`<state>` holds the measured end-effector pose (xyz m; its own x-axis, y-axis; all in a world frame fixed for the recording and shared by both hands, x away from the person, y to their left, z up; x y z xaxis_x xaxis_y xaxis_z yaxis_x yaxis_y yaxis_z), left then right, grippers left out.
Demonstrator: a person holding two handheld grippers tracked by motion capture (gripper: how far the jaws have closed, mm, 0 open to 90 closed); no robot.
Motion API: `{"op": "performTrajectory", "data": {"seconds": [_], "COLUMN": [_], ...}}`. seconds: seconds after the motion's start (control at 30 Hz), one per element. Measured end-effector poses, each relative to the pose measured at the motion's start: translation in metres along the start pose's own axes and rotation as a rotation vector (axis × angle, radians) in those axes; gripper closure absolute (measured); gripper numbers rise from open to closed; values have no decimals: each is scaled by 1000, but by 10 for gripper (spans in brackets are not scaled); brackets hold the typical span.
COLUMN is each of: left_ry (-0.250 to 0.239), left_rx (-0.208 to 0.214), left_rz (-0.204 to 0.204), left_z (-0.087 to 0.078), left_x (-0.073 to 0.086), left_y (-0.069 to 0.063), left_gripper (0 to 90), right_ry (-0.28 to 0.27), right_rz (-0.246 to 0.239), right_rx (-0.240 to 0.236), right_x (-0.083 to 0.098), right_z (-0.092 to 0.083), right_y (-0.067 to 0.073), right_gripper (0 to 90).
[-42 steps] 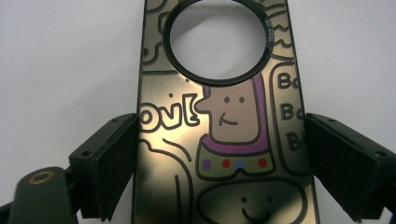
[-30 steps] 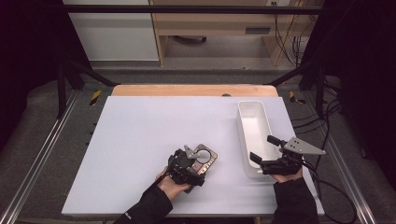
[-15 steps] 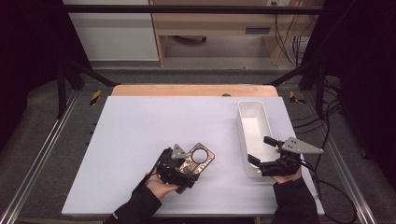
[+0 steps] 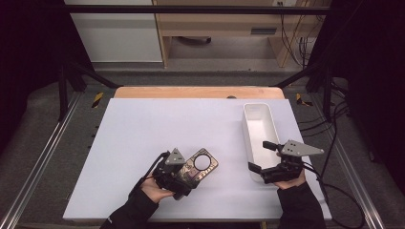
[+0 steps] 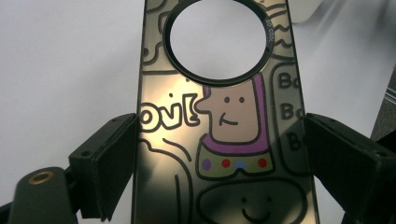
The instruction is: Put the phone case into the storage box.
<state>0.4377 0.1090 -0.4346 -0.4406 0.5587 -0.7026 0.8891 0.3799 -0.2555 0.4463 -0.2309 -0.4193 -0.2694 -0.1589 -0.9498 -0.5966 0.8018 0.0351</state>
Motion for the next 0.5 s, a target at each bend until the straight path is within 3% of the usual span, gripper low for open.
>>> {"op": "performTrajectory", "data": {"seconds": [0.2,0.5], "left_ry": [5,-7], "left_rx": [11,33], "left_rz": [22,24], "left_z": [-7,-18], "left_x": [1,0], "left_y": [1,5], "left_gripper": [116,116], "right_ry": [22,33], "right_rz": [-28,-47], "right_rx": [-43,-86], "right_x": [-4,-7], "right_z": [4,10], "right_y": [11,22], "right_gripper": [11,11]}}
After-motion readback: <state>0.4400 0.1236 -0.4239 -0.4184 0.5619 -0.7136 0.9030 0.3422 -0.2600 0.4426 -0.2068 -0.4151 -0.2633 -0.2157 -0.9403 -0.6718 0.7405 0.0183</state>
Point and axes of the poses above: each handheld gripper's, and its own axes: z roughly forward along the jaws, x roughly out of its underside, y roughly to its left, the point moved 2 cm from there along z, roughly forward along the jaws, and after that the axes turned 15 degrees about x, right-handed, at the moved point
